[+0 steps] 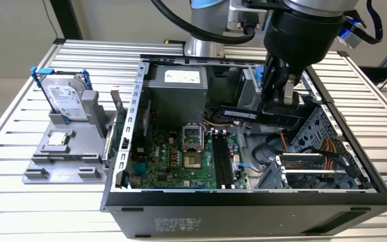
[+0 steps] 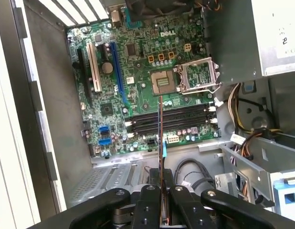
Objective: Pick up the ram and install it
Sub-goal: 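Pick up the ram and move it above insertion slot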
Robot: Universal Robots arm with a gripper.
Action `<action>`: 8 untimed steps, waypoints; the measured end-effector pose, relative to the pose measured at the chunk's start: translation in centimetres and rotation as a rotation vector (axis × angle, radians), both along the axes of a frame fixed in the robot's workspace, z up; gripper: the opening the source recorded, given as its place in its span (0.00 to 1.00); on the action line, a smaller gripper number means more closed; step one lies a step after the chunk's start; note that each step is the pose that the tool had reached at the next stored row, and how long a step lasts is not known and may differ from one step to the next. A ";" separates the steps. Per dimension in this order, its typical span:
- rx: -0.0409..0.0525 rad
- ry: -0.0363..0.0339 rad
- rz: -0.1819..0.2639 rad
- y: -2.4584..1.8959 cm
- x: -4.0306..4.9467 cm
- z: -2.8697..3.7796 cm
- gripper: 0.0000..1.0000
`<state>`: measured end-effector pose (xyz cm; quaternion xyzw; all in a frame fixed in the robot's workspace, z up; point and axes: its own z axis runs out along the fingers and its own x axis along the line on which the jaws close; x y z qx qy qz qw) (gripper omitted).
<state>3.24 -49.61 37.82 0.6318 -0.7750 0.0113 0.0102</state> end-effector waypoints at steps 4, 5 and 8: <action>0.0000 -0.0001 0.000 0.00 0.65 0.00 0.00; 0.0000 0.0000 0.000 0.00 0.76 0.00 0.00; 0.0000 0.0000 0.000 0.00 0.80 0.00 0.00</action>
